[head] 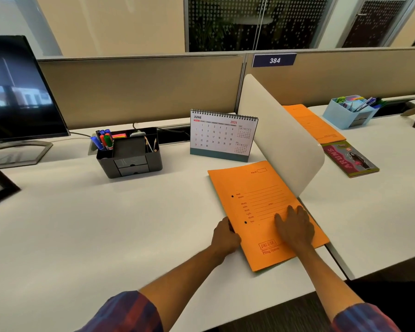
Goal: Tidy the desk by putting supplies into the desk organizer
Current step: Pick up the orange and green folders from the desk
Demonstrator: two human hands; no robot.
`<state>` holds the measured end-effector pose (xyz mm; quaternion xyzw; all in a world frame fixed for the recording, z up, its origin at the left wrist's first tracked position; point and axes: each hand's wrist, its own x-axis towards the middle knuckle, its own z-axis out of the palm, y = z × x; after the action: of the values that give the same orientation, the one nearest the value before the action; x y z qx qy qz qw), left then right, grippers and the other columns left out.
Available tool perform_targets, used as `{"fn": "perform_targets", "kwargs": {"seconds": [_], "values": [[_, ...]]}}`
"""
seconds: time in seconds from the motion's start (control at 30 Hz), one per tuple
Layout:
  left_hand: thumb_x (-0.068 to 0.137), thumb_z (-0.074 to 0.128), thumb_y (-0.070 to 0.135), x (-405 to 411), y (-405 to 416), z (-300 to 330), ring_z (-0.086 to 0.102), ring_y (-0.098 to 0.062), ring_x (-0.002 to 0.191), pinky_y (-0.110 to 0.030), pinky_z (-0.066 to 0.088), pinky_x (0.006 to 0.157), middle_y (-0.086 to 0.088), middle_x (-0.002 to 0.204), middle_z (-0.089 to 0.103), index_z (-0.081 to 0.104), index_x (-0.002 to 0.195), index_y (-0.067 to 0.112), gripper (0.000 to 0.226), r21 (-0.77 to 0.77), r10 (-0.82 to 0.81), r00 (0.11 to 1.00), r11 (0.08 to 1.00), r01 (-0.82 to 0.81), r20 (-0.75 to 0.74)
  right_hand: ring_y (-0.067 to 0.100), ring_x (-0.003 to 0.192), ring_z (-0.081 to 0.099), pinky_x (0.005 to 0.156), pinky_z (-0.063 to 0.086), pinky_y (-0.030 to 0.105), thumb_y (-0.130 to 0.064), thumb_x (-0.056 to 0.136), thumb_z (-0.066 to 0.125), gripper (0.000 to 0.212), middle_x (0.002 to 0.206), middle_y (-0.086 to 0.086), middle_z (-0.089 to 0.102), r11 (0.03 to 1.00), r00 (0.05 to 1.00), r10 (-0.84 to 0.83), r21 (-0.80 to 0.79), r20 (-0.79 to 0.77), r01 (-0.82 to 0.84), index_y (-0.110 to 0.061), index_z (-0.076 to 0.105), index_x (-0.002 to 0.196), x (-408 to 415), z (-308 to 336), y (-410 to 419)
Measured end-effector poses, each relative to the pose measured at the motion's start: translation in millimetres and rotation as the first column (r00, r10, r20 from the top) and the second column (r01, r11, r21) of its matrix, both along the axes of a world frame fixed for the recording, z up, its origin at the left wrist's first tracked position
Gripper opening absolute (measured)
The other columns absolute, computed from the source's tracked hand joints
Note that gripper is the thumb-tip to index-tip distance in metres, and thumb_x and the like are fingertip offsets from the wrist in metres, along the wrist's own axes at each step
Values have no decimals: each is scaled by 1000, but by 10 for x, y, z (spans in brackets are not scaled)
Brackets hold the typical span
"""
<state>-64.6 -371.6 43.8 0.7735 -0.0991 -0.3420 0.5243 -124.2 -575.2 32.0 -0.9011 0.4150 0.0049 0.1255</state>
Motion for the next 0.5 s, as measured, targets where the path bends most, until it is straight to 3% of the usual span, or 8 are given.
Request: {"fn": "perform_targets", "kwargs": {"seconds": [0.17,0.23,0.33,0.5], "values": [[80,58,-3,1,-27,44,58,-9,87,-18,47,68,9,94,59,49,104,24,37,-13,-10,1000,1000,10,22,29,142,28,113,27,48,-57,97,36,66,156,11,29,992,992,120,-33,45,-118,-15,36,147,68,24,182],[74,59,6,11,-40,31,59,-10,87,-26,53,74,3,99,61,51,105,21,35,27,-15,1000,1000,14,18,28,142,29,112,28,48,-60,96,35,66,156,10,30,986,985,166,-37,54,-164,-16,39,146,104,28,247],[62,57,26,49,-62,-90,59,-18,99,-43,55,87,0,111,59,50,115,25,53,136,-37,998,990,30,54,27,141,31,112,29,48,-62,95,36,66,155,10,32,975,974,220,-17,50,-220,-17,43,143,149,32,307],[67,56,32,37,-98,-207,59,-21,98,-47,53,87,0,109,57,49,114,25,48,200,-76,990,979,51,118,26,139,33,109,32,46,-69,90,37,72,153,9,36,949,948,313,20,54,-314,-20,46,141,227,41,435]]}}
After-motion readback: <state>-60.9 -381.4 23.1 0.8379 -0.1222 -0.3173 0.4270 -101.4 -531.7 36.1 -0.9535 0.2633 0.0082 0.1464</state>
